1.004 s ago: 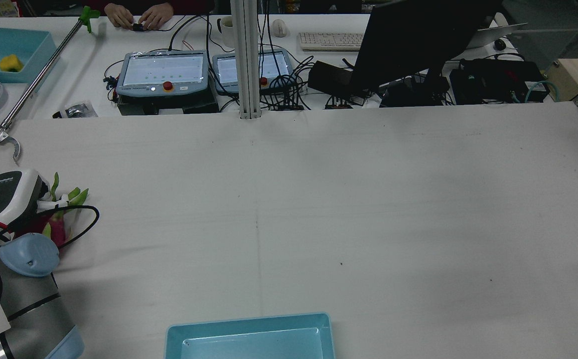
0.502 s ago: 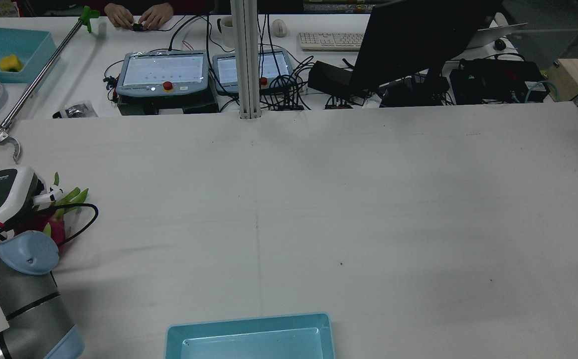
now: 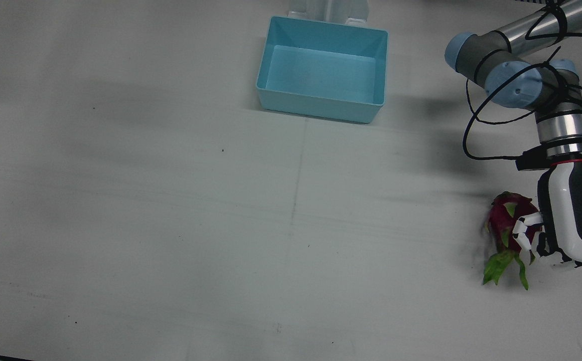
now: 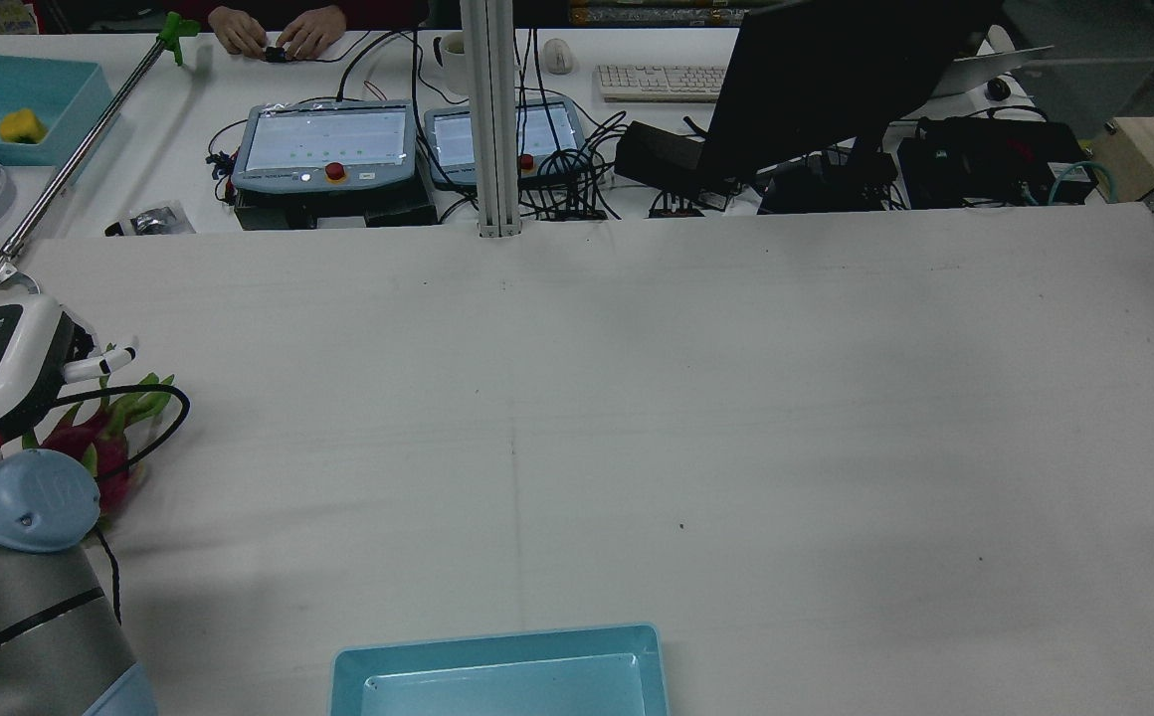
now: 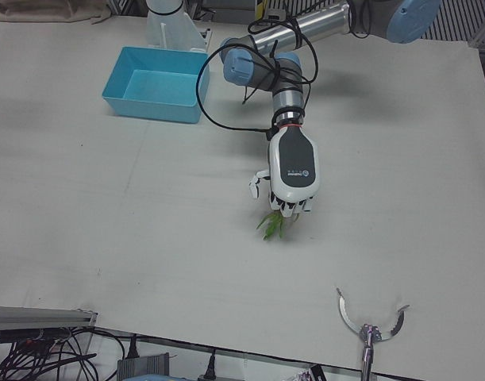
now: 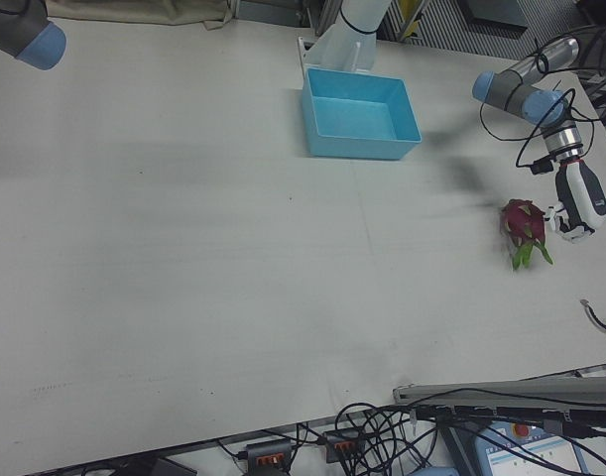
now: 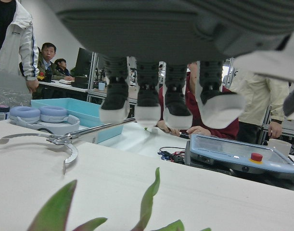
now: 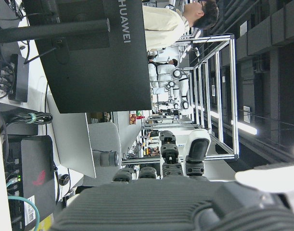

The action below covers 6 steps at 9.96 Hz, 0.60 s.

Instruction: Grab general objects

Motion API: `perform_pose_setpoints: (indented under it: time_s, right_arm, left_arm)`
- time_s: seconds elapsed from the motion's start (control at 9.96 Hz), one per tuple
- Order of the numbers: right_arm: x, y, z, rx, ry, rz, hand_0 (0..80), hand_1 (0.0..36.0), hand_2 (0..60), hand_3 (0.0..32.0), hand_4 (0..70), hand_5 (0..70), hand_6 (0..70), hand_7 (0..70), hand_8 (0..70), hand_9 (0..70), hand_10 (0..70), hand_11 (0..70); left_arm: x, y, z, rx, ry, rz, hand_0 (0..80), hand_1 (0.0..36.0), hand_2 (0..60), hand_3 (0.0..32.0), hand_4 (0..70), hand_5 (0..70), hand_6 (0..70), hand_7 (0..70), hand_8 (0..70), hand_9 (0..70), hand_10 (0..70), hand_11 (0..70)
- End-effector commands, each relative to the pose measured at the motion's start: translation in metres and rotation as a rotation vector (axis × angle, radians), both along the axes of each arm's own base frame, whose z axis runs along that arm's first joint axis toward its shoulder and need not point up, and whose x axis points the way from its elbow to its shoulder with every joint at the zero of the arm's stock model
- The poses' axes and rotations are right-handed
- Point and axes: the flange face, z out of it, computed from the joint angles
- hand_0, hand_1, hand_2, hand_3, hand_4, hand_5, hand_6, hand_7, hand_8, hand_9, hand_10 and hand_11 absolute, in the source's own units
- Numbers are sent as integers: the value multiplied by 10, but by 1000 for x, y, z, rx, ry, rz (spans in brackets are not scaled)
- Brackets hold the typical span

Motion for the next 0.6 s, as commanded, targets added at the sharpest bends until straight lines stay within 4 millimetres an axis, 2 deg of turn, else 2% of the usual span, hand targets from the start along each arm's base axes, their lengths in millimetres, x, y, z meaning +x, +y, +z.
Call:
perform_pose_setpoints:
  time_s: [0.0,0.1,0.2,0.3,0.4,0.5]
  right_arm:
    - [0,0,0,1,0,0,0,0,0,0,0,0,0,0,0,0,0,0]
    - [0,1,1,-2,0,0,0,0,0,0,0,0,0,0,0,0,0,0]
    - [0,0,0,-1,0,0,0,0,0,0,0,0,0,0,0,0,0,0]
    - [0,0,0,-1,0,0,0,0,0,0,0,0,0,0,0,0,0,0]
    - [0,0,0,-1,0,0,0,0,0,0,0,0,0,0,0,0,0,0]
    - [0,0,0,1,0,0,0,0,0,0,0,0,0,0,0,0,0,0]
  left_arm:
    - [8,1,-8,20,83,79,137,0,0,0,5,0,25,76,90,1,194,276]
    - [9,0,-6,9,84,100,145,0,0,0,0,0,0,0,43,0,93,133]
    - [11,0,-3,6,97,108,152,0,0,0,0,0,0,0,33,0,41,57]
    - [8,0,4,15,134,99,174,0,0,110,0,0,0,0,11,0,0,0]
    - [2,5,17,19,147,98,189,0,0,306,0,0,0,0,0,0,0,0]
    - [-5,7,17,39,170,94,199,0,0,320,0,0,0,0,0,0,0,0]
